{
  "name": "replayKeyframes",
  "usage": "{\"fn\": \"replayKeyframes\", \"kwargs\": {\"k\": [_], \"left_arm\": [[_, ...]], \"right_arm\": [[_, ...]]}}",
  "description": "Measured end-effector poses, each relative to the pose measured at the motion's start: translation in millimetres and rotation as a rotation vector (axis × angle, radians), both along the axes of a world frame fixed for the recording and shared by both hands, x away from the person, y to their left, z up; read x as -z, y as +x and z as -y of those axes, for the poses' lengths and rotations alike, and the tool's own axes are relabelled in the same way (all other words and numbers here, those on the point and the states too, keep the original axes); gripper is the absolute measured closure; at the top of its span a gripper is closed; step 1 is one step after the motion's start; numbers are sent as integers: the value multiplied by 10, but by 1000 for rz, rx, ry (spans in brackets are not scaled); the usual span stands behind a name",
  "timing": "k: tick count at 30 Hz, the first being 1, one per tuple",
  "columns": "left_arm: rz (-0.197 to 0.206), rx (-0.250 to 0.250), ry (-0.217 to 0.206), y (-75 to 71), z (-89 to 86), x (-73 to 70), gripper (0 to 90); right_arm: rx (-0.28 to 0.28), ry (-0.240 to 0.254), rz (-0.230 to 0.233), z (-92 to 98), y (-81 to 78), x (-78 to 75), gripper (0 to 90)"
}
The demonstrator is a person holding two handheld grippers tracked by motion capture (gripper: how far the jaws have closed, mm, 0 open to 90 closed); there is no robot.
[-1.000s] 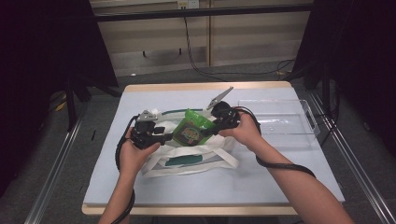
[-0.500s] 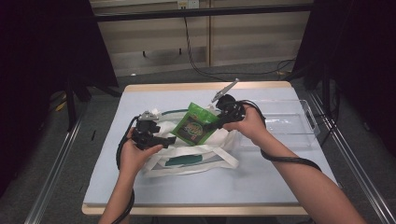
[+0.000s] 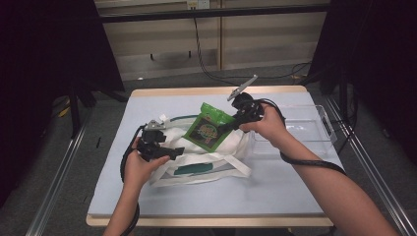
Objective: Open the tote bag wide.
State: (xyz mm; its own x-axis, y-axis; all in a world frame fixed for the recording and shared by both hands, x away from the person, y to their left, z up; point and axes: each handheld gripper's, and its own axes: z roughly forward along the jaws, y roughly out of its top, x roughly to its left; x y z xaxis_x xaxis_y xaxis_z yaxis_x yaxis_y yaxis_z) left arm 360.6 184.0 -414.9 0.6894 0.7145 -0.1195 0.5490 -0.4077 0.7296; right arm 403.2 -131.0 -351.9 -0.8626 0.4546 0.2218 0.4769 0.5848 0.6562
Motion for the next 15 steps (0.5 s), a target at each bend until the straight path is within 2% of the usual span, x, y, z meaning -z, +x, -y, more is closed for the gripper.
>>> {"fn": "replayKeyframes", "kwargs": {"k": [4, 15], "left_arm": [[-1, -11, 1, 17, -3, -4, 129], [-3, -10, 6, 53, -6, -7, 134]], "right_arm": [[4, 20, -5, 33, -15, -45, 760], [-1, 7, 3, 91, -44, -164, 761]]}}
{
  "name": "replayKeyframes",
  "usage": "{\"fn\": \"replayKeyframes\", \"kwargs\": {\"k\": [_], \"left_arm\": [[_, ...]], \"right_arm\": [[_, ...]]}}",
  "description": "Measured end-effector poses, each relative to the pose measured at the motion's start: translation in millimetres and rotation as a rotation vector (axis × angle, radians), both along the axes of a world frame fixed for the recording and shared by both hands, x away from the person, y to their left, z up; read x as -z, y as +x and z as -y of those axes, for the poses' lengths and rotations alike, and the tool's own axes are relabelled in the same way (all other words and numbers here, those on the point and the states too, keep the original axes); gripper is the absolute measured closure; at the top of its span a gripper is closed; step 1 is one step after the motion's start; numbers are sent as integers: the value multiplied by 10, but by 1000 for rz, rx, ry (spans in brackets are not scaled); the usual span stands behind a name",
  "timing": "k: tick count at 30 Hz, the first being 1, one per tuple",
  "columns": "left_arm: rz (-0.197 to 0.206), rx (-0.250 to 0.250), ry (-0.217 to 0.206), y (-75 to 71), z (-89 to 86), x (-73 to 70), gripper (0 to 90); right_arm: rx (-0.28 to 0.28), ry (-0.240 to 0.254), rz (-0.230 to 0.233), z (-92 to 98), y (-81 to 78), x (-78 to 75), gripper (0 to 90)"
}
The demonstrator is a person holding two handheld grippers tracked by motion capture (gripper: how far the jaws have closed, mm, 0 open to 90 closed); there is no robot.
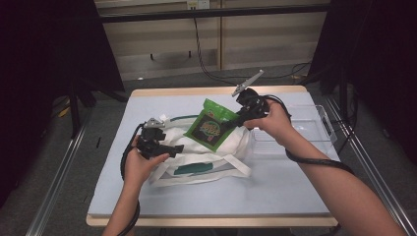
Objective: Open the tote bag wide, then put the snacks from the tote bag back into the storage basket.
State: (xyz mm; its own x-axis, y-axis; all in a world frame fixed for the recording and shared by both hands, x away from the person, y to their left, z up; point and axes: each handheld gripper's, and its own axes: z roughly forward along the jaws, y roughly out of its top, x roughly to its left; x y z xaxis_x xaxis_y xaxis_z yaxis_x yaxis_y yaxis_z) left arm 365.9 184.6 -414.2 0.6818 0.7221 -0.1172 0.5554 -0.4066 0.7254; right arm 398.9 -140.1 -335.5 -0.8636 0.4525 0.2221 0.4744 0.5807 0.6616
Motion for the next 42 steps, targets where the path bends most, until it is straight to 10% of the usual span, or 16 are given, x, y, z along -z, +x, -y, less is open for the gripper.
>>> {"fn": "replayKeyframes", "kwargs": {"k": [42], "left_arm": [[-9, 17, 10, -30, 34, 2, 138]], "right_arm": [[-3, -10, 6, 320, -54, -350, 763]]}}
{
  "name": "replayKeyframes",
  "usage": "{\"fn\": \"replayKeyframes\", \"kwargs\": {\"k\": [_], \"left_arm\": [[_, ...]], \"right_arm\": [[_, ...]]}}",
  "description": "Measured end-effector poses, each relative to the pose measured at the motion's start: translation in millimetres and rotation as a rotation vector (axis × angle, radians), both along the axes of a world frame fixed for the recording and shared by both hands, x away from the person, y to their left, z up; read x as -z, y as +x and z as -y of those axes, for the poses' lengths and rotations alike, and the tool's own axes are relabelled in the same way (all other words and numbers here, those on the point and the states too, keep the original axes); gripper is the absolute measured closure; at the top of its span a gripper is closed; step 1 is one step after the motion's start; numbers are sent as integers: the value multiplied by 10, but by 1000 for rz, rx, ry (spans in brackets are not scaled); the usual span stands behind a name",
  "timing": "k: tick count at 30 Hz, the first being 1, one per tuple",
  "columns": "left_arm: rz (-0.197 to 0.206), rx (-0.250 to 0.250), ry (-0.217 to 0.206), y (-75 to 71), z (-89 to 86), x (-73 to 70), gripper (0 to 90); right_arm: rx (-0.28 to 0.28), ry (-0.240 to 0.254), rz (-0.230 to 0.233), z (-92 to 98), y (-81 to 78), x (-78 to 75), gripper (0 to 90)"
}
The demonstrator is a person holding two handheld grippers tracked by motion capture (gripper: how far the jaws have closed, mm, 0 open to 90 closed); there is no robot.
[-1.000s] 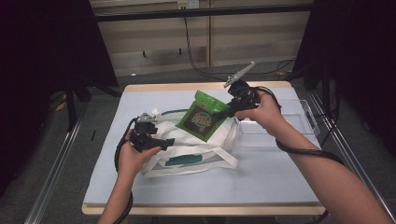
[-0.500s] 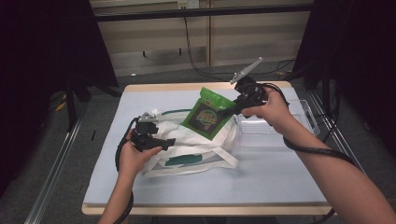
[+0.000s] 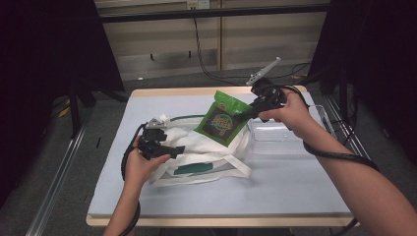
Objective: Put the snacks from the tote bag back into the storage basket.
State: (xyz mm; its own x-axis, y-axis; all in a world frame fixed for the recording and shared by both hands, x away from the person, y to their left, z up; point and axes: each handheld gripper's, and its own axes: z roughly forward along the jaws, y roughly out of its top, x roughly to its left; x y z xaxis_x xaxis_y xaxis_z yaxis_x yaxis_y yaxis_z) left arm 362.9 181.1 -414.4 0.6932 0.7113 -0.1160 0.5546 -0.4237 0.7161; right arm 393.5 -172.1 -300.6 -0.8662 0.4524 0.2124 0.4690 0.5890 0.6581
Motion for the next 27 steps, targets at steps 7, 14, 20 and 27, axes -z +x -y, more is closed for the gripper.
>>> {"fn": "replayKeyframes", "kwargs": {"k": [7, 14, 20, 27], "left_arm": [[1, -5, 6, -7, 5, -16, 134], [9, 0, 19, -7, 37, -21, 135], [-7, 7, 17, -15, 61, 22, 134], [-4, 8, 18, -5, 65, 12, 133]], "right_arm": [[-6, -14, -7, 30, 2, -41, 763], [-3, -14, -5, 120, -11, -103, 763], [0, -29, -4, 186, -17, -147, 763], [5, -50, -3, 271, -33, -182, 763]]}}
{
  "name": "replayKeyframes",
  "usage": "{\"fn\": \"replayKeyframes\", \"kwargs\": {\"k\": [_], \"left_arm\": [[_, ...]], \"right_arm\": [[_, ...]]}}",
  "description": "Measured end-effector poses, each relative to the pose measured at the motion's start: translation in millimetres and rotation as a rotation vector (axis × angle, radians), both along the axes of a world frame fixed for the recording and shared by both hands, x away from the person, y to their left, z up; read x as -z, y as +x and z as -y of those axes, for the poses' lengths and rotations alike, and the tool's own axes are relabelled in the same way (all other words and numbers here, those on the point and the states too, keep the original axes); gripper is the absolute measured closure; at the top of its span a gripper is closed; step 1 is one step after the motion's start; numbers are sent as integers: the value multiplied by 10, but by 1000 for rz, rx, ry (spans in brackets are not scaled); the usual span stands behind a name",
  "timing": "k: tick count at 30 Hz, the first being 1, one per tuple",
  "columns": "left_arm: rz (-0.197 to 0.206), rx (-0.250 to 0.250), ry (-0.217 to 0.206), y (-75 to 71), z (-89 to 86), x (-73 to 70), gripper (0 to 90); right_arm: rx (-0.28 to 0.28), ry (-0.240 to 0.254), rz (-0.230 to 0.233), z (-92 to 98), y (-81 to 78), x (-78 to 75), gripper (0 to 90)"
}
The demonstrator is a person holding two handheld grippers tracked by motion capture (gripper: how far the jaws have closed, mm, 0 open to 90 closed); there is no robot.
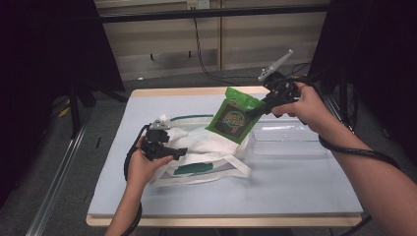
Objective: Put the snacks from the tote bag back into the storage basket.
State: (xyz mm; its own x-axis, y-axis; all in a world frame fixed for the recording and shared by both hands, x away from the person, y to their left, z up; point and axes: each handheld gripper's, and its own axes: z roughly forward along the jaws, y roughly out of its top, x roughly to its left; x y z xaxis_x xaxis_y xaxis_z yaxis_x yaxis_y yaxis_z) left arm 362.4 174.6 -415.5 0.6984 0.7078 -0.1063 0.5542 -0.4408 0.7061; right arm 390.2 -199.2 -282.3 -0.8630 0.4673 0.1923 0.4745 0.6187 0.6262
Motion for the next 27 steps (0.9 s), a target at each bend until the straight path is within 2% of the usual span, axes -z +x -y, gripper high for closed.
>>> {"fn": "replayKeyframes", "kwargs": {"k": [7, 9, 10, 14, 27], "left_arm": [[-3, 3, -3, 4, -12, 3, 130], [-4, -4, -1, 2, -16, 1, 129], [-6, 9, 14, 6, -30, -6, 128], [-6, -4, -5, 3, -34, 2, 128], [-4, -5, 2, -1, -41, -8, 129]], "right_arm": [[13, 1, 12, 76, -6, -42, 763], [10, 4, 18, 102, 0, -53, 763], [13, 4, 13, 113, -3, -62, 763], [23, -5, 16, 176, 1, -86, 763], [44, -9, 33, 394, -2, -167, 763]]}}
